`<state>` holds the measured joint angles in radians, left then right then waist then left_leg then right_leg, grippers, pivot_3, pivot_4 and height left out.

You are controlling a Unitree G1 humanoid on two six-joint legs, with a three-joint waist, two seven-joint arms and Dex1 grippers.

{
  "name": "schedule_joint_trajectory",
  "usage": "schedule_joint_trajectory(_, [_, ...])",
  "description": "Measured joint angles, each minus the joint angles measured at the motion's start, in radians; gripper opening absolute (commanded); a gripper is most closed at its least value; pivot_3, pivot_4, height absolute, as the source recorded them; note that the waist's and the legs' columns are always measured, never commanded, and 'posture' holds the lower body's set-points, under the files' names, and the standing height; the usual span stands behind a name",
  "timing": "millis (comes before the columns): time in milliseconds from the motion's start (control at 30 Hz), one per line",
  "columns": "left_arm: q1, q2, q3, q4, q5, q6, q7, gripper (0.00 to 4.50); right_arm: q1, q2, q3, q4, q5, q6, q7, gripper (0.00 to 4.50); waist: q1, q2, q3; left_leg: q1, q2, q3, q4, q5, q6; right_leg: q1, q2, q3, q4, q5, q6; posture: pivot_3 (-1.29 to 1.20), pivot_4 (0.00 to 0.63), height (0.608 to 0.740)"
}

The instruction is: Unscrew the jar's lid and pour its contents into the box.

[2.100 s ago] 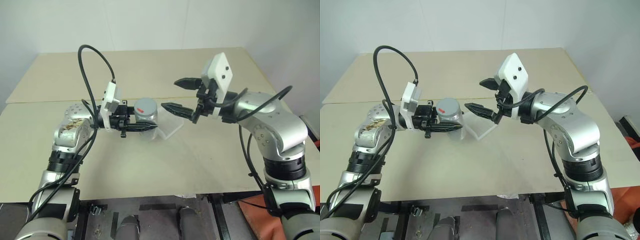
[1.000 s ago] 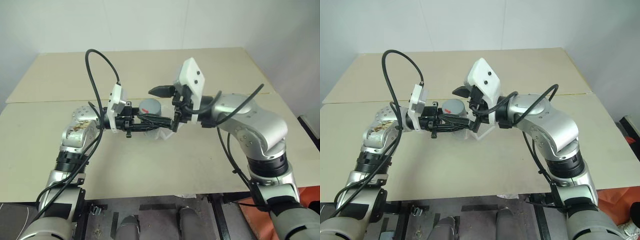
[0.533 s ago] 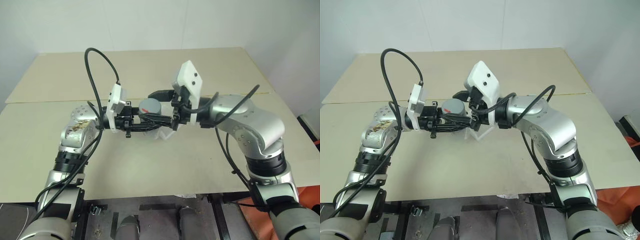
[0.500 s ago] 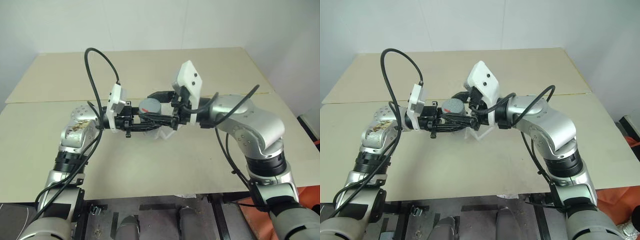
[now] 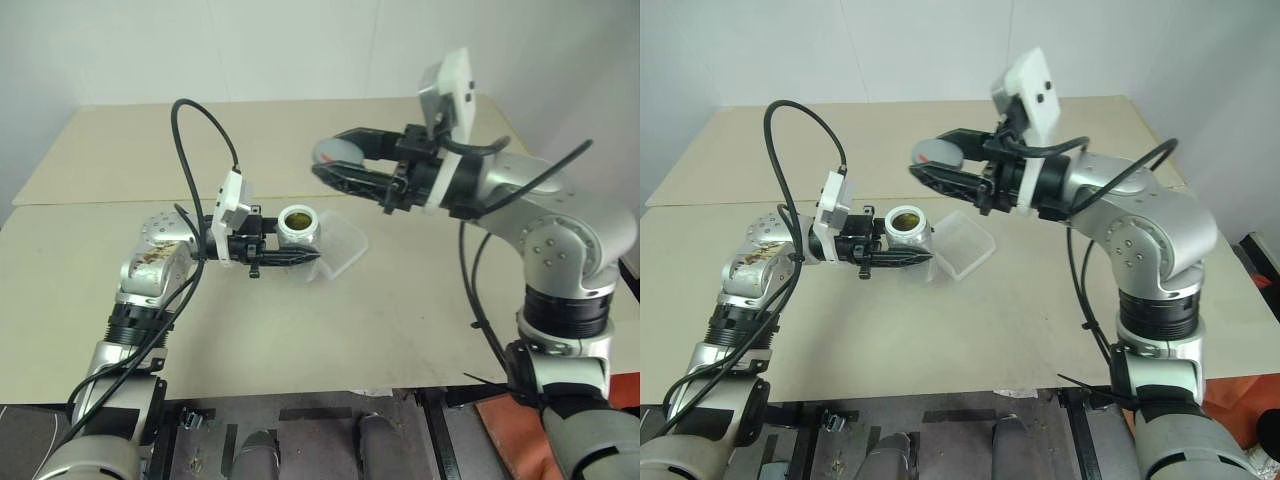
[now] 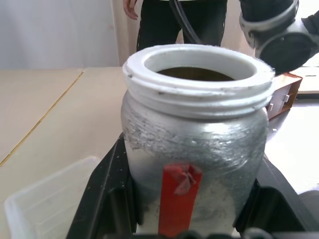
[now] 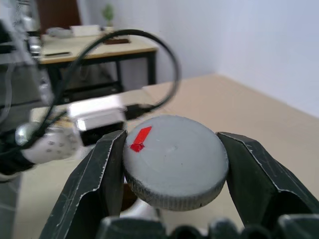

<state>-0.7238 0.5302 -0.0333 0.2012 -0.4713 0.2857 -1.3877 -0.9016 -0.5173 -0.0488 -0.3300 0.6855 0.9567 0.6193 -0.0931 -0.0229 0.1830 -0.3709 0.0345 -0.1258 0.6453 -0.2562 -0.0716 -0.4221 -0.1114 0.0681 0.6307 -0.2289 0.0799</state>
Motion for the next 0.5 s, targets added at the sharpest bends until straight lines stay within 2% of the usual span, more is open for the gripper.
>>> schedule_joint_trajectory(133, [0.027,0.024,0.031,0.012,0.001,-0.001,0.044,1.92,0.155,-0.065,0.003,0.006,-0.128,-0.064,-0.057,2.76,0.002,0.0,0.0,0.0,0.0,0.0,0.0,0.0,0.0,0.0,0.0,0.0,0.0,0.0,0.0,0.0,0.15,0.74])
schedule_joint_trajectory(233, [0.038,0.031,0.058,0.012,0.009,-0.008,0.099,1.92,0.285,-0.07,0.032,0.019,-0.247,-0.103,-0.146,2.76,0.0,0.0,0.0,0.0,0.0,0.0,0.0,0.0,0.0,0.0,0.0,0.0,0.0,0.0,0.0,0.0,0.15,0.74])
schedule_joint_trajectory(333, [0.053,0.033,0.081,0.012,0.024,-0.021,0.169,1.92,0.378,-0.038,0.085,0.076,-0.361,-0.117,-0.244,2.76,-0.003,0.0,0.0,0.001,0.0,0.001,0.0,0.0,0.0,0.0,0.0,0.001,0.0,0.0,0.0,0.0,0.15,0.74])
schedule_joint_trajectory(467, [0.065,0.014,0.093,0.01,0.043,-0.021,0.269,1.92,0.411,0.039,0.122,0.168,-0.453,-0.119,-0.34,2.76,-0.003,0.0,0.0,0.0,0.0,0.001,0.0,0.0,0.0,0.0,0.0,0.001,0.0,0.0,0.0,0.0,0.15,0.74])
schedule_joint_trajectory(500, [0.067,0.007,0.093,0.01,0.05,-0.022,0.292,1.92,0.411,0.054,0.125,0.185,-0.472,-0.119,-0.356,3.11,-0.002,0.0,0.0,0.0,0.0,0.0,0.0,0.0,0.0,0.0,0.0,0.001,0.0,0.0,0.0,0.0,0.15,0.74])
